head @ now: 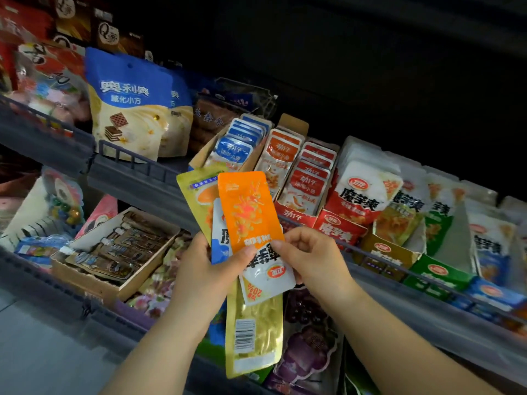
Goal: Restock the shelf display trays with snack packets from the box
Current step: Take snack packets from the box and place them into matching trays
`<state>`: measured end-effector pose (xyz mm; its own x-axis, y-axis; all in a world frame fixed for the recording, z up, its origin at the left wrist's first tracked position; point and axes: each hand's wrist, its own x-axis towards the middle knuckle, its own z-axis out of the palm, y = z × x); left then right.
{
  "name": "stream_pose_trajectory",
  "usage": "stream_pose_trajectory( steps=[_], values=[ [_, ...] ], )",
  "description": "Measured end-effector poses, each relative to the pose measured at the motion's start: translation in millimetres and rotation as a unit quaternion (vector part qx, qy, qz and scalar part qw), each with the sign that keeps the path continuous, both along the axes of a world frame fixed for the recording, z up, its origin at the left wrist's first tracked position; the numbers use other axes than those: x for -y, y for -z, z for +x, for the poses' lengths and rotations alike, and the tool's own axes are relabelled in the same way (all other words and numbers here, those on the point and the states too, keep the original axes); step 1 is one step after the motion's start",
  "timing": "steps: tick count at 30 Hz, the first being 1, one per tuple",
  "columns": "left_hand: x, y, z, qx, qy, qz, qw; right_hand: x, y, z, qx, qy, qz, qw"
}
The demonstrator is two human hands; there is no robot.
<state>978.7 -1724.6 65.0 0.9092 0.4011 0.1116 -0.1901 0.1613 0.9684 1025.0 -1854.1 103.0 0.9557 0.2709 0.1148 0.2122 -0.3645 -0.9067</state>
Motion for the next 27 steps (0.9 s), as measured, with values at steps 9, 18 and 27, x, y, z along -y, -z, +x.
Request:
stream_pose_trajectory(
  steps=[9,18,27],
  values=[
    [57.9,-15.4,-14.0,0.010,0.053,0.052,0.997,62.5,-14.4,-26.4,-0.015,0.054,0.065,0.996],
    [128.1,-14.9,-17.7,-0.014,0.142,0.029,0.989,142.2,-13.4,-54.4,-0.098,0.105,0.101,0.985],
    [170.0,-11.1,-19.2,-0.018,0.228,0.019,0.973,219.3,-21.9,-64.3,-0.074,0.218,0.310,0.923]
  ],
)
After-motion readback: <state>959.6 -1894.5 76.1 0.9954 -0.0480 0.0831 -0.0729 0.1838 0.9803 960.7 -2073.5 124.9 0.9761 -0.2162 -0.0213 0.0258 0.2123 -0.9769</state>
